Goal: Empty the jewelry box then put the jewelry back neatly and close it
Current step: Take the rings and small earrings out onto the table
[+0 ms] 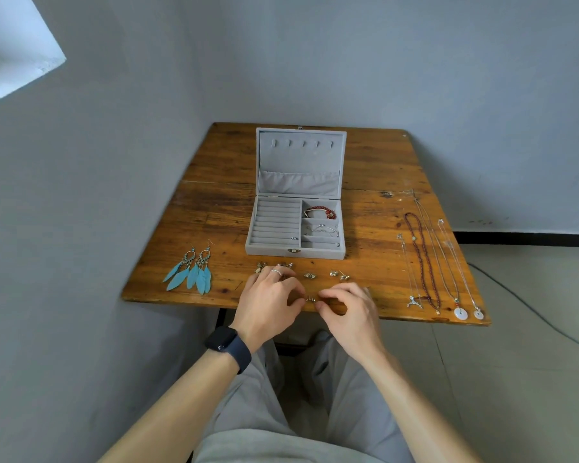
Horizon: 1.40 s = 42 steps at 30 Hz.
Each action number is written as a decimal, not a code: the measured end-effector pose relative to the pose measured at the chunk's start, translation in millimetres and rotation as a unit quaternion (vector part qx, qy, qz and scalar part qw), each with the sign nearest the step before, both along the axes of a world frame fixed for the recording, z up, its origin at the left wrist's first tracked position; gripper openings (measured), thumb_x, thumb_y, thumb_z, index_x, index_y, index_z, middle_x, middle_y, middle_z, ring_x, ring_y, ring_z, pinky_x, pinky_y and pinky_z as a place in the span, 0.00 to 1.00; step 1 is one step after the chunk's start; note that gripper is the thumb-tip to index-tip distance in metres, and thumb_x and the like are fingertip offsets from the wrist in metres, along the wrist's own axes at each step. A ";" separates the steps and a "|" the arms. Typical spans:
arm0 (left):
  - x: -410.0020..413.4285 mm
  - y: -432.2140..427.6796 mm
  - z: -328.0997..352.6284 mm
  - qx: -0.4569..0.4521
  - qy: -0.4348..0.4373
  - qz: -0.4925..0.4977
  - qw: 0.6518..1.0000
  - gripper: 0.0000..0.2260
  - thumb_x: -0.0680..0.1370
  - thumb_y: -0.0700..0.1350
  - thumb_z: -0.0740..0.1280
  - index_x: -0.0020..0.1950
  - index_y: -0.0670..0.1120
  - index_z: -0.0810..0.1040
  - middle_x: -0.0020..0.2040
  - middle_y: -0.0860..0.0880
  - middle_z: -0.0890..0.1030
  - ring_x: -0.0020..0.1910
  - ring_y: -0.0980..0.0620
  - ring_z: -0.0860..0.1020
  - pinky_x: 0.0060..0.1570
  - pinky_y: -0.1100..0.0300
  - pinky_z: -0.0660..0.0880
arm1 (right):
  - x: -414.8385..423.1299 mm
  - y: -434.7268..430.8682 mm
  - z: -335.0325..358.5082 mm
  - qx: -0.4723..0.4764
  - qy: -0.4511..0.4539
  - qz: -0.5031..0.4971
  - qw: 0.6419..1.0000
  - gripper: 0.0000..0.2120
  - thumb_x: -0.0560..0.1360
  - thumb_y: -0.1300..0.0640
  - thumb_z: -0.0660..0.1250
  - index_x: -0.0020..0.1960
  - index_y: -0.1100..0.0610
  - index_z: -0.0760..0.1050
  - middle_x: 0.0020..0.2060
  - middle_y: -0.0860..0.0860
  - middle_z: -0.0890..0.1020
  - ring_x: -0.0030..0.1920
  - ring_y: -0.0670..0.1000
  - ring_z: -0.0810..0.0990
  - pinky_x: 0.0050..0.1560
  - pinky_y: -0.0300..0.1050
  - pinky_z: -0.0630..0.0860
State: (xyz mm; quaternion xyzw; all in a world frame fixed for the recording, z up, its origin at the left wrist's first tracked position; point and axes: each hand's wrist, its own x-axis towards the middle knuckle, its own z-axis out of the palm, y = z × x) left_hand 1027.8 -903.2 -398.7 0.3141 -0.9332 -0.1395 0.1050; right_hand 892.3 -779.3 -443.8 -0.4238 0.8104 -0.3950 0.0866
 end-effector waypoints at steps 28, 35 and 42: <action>-29.0 -103.7 -0.9 0.079 -0.087 0.066 0.991 0.25 0.85 0.58 0.42 0.82 0.55 0.46 0.81 0.57 0.44 0.79 0.58 0.37 0.77 0.44 0.43 | -50.9 -126.3 72.7 0.170 0.216 0.146 0.950 0.14 0.81 0.47 0.62 0.64 0.46 0.79 0.57 0.46 0.77 0.58 0.48 0.73 0.55 0.43 0.76; -28.2 -103.7 -0.8 0.081 -0.081 0.068 0.991 0.24 0.85 0.56 0.43 0.82 0.55 0.47 0.82 0.57 0.44 0.79 0.58 0.37 0.77 0.42 0.43 | -45.3 -144.4 74.5 0.190 0.235 0.126 0.945 0.08 0.78 0.49 0.68 0.53 0.48 0.83 0.55 0.46 0.78 0.58 0.50 0.74 0.56 0.48 0.78; -27.7 -104.0 3.3 0.076 -0.081 0.069 0.991 0.24 0.85 0.57 0.43 0.82 0.55 0.48 0.82 0.56 0.46 0.79 0.57 0.39 0.76 0.42 0.42 | -43.3 -126.4 79.1 0.140 0.113 0.091 0.980 0.04 0.79 0.52 0.67 0.51 0.49 0.80 0.55 0.42 0.74 0.56 0.44 0.74 0.51 0.35 0.71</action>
